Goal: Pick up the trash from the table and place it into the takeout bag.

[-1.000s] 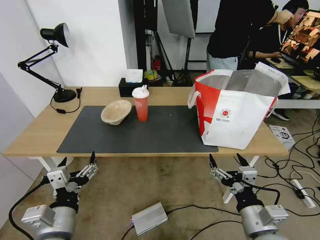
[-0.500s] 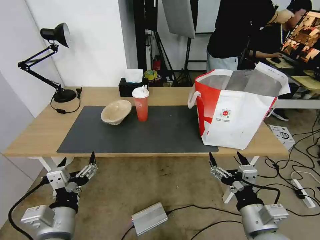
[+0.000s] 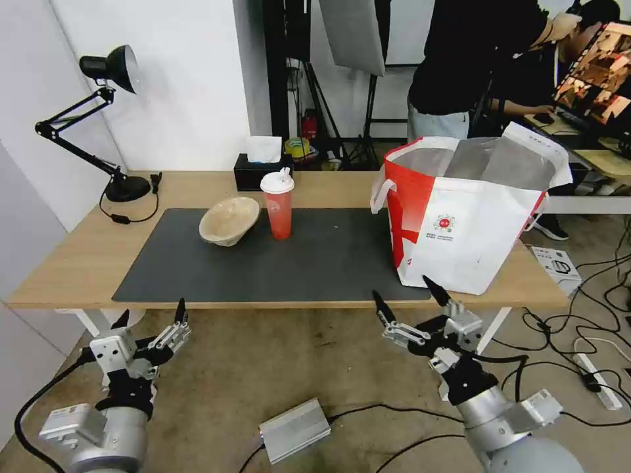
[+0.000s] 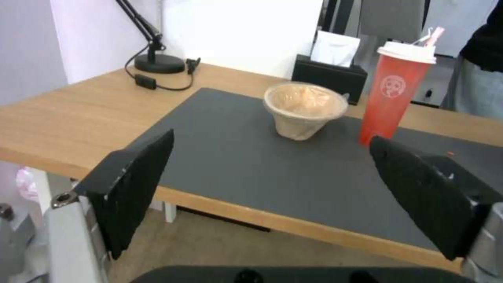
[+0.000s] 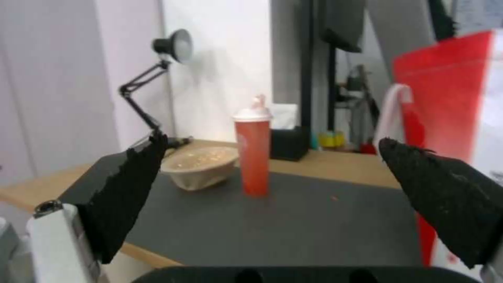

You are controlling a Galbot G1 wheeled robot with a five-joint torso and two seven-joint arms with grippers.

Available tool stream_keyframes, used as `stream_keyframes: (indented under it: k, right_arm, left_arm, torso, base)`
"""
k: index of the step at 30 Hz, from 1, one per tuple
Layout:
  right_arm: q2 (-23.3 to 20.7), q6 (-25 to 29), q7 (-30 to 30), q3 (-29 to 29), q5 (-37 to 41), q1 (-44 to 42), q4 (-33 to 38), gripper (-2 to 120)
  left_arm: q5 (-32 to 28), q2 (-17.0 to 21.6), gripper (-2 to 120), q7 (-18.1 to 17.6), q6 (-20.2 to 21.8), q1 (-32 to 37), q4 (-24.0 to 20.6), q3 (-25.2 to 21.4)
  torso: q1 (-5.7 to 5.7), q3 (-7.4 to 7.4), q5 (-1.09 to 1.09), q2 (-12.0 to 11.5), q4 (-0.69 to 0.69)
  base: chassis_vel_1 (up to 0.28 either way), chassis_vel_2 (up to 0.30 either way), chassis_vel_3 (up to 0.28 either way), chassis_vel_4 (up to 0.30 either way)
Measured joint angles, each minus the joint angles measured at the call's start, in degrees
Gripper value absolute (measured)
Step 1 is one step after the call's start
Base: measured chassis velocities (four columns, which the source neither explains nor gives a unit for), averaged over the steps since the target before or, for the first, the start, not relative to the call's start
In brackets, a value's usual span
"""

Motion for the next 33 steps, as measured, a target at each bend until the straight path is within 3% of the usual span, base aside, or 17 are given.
stream_keyframes:
  k: [14,25,33]
  right_arm:
    - [-4.1,-1.7,-4.0,-5.0,5.0,11.7,-2.6,100]
    - [-5.5,-7.8,-2.0,-16.3,11.1,29.5,-4.9,100]
    - [-3.6,-11.9,0.0,-24.1,12.9,40.1,-8.2,100]
  left_arm:
    - [0.2,-1.0,100,0.2,0.0,0.0,-0.1,0.4]
    - [0.3,-1.4,100,0.2,0.1,0.1,0.1,0.1]
    - [0.3,-1.5,100,0.2,0.1,0.1,0.3,0.0]
  torso:
    - [0.0,0.0,0.0,0.0,-0.01]
    - [0.0,0.0,0.0,0.0,0.0]
    - [0.0,0.0,-0.01,0.0,0.0]
  base:
    - [0.0,0.0,0.0,0.0]
    - [0.0,0.0,0.0,0.0]
    - [0.0,0.0,0.0,0.0]
